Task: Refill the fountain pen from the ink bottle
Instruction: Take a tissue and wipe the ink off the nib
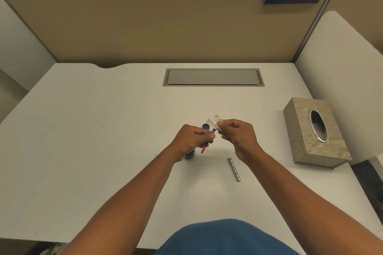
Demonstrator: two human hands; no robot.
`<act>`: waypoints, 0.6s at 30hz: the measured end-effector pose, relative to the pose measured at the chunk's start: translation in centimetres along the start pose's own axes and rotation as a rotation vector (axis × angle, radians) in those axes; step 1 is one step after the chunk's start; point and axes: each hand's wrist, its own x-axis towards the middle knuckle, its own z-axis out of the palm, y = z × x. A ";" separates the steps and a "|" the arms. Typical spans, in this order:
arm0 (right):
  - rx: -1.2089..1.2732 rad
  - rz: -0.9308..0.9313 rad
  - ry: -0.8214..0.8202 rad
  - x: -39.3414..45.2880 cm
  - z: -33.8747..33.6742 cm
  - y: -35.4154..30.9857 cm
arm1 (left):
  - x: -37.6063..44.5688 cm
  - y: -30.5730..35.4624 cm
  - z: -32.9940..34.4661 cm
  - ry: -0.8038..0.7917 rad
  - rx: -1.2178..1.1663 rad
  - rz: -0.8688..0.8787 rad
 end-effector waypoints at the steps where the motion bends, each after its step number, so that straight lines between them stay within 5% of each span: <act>1: 0.005 0.004 0.004 0.0 0.0 0.1 | 0.0 0.0 0.0 0.008 0.017 0.005; 10: 0.065 0.119 -0.007 0.5 -0.3 0.5 | 0.5 -0.1 0.7 0.111 0.364 0.079; 18: 0.077 0.148 0.093 1.0 -1.4 1.3 | 0.5 -0.5 1.1 0.180 0.275 0.023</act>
